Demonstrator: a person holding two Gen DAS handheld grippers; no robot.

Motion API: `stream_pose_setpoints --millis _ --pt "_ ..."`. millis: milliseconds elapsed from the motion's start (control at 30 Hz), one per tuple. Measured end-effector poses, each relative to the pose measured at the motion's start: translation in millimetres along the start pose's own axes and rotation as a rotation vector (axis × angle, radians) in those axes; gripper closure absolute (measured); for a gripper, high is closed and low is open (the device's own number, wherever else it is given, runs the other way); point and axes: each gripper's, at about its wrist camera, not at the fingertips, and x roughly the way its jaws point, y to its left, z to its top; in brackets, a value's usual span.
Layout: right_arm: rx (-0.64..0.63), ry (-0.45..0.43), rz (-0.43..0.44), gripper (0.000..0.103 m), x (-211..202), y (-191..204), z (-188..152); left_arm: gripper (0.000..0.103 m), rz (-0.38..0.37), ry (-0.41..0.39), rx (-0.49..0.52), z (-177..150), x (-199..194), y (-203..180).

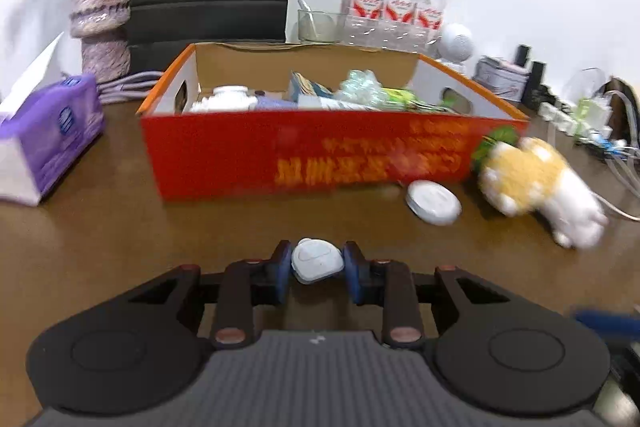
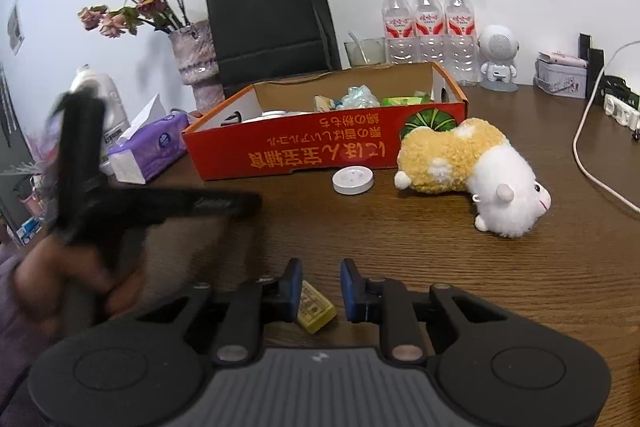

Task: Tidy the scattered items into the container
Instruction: 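Grasp the white round cap with the left tool while the right tool grasps the beige block, then carry the cap and beige block into the box and open both tools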

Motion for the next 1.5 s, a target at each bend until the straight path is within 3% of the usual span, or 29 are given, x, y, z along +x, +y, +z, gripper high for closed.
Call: stream_pose_setpoints --millis 100,267,367,567,700,900,1067,1233,1367,1500 --pt "-0.024 0.028 0.009 0.074 2.2 1.0 -5.0 0.074 -0.007 -0.025 -0.022 -20.2 -37.1 -0.2" --pt "-0.058 0.084 0.005 0.073 18.9 11.5 -5.7 0.074 -0.002 -0.032 -0.048 -42.9 -74.2 -3.6" --pt "-0.071 0.095 -0.003 0.079 22.9 18.7 -6.1 0.074 -0.001 -0.008 -0.034 -50.8 -78.0 -8.3" --pt "-0.132 0.083 -0.020 0.083 11.5 35.9 -19.4 0.074 -0.020 -0.012 -0.017 -59.4 -88.4 -13.6" --pt "-0.094 0.013 -0.002 0.083 -9.8 33.5 -18.0 0.074 0.012 -0.073 0.006 -59.8 -108.7 -22.3" --pt "-0.095 -0.204 0.047 0.083 -60.5 29.5 -13.1 0.074 0.059 -0.201 0.057 -61.0 -147.1 -40.5" --pt "-0.129 -0.227 0.061 0.083 -63.0 36.9 -2.2 0.074 0.044 -0.208 0.044 -55.6 -146.7 -36.4" --pt "-0.079 -0.221 0.042 0.083 -52.8 29.2 32.0 0.074 0.016 -0.246 0.029 -32.2 -133.2 -13.3" --pt "-0.026 -0.246 0.023 0.083 -25.8 4.5 81.3 0.074 0.010 -0.237 0.079 19.7 -93.8 5.2" --pt "0.069 -0.130 0.057 0.083 41.2 -27.6 136.8 0.074 0.012 -0.175 0.074 79.9 -32.1 28.4"
